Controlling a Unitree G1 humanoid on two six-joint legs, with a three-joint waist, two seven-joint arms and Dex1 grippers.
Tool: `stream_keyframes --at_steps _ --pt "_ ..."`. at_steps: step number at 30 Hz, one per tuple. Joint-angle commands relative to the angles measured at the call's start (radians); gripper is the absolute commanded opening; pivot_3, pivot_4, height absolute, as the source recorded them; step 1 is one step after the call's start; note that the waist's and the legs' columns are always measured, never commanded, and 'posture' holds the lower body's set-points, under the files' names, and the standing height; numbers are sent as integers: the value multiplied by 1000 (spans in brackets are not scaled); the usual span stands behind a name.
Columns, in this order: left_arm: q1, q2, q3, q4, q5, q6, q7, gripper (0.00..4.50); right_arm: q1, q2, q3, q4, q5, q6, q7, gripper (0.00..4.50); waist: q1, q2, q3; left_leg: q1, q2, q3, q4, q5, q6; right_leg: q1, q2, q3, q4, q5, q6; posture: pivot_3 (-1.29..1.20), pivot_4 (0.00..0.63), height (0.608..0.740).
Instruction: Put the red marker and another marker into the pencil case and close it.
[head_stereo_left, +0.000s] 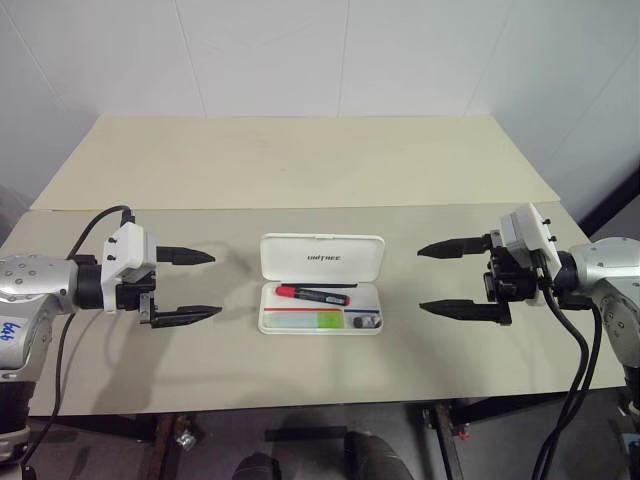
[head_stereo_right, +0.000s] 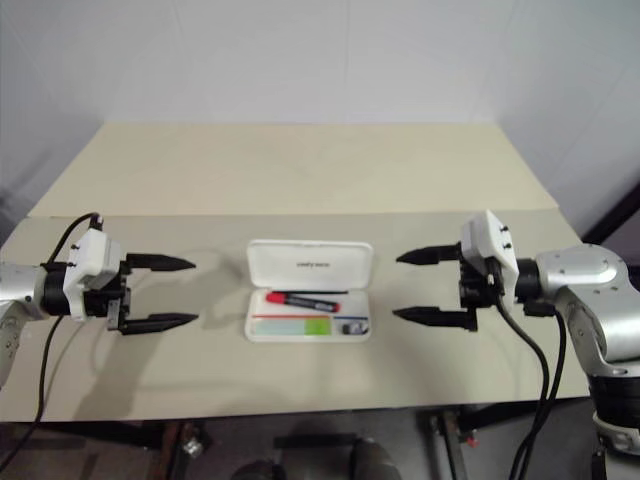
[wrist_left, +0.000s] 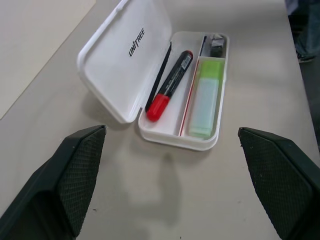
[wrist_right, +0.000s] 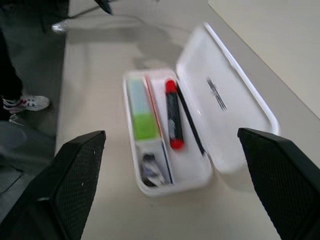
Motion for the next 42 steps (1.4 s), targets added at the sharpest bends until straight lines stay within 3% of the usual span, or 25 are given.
stream_keyframes --at_steps 1,4,13,19,32,42 --pt "-6 -11 61 22 -34 -20 16 4085 22 -15 -41 -22 9 -26 -10 4500 0 0 0 0 0 0 0 0 0 0 0 0 0 0 0 0 150 740" --pt "-8 -22 68 22 -53 -14 11 3237 29 -19 -24 -14 -10 -54 -6 4500 1 0 0 0 0 0 0 0 0 0 0 0 0 0 0 0 150 740" --pt "-19 -39 54 17 -63 -11 28 118 7 -2 9 7 -36 -68 -27 4500 0 0 0 0 0 0 0 0 0 0 0 0 0 0 0 0 150 740" --pt "-46 -62 36 25 -43 -12 63 50 -6 8 25 12 -41 -66 -42 4500 1 0 0 0 0 0 0 0 0 0 0 0 0 0 0 0 150 740" --pt "-277 -161 -129 245 191 -29 312 50 -32 47 72 25 -73 -81 -84 4500 7 0 0 0 0 0 0 0 0 0 0 0 1 0 1 0 150 740" --pt "-401 -300 -219 378 224 -107 281 50 -43 87 92 12 -77 -76 -117 4500 25 0 0 -1 -1 0 1 0 0 0 1 0 1 1 1 0 150 740"
